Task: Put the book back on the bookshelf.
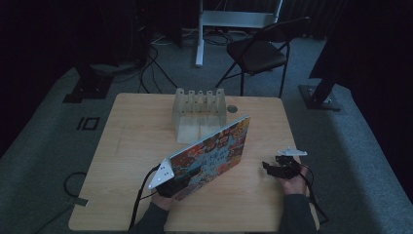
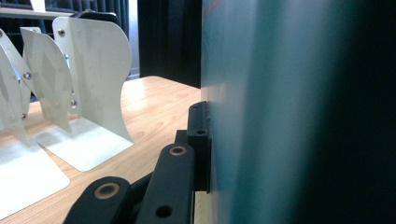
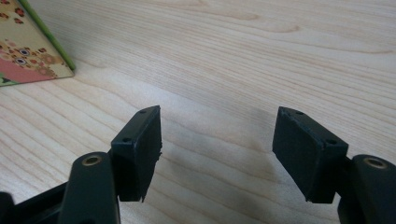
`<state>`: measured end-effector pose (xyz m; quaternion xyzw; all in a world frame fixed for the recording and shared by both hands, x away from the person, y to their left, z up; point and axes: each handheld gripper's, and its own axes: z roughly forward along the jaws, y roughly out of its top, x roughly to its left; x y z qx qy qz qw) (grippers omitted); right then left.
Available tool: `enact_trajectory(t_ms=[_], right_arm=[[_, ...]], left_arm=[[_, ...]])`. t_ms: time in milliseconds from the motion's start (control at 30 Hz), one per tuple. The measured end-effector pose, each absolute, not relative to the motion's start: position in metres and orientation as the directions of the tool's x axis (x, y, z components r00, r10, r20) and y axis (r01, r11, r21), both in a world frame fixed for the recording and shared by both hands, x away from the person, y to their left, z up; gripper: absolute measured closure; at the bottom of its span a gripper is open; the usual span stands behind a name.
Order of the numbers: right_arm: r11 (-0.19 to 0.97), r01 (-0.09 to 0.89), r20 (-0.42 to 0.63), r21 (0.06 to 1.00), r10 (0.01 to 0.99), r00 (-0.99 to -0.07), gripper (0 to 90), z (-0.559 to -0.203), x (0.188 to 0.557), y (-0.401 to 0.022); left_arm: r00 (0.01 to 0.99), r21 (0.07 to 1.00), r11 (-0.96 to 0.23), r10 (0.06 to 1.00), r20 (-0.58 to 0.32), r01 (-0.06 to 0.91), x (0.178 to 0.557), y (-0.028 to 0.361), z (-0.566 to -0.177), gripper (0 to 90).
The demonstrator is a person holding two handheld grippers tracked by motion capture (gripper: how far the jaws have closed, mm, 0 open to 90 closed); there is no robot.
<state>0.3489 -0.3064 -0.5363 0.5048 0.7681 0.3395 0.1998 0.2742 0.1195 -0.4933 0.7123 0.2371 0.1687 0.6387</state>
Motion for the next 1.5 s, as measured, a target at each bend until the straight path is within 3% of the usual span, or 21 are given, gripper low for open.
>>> enact_trajectory(t_ms=[1500], right_arm=[[0.288,0.649,0.008,0.704,0.910,-0.414,26.5,-0.544,0.352,-0.302]], left_arm=[[0.756,0.991,-0.060,0.652,-0.049,0.117,0.261,0.141,-0.473,81.2]])
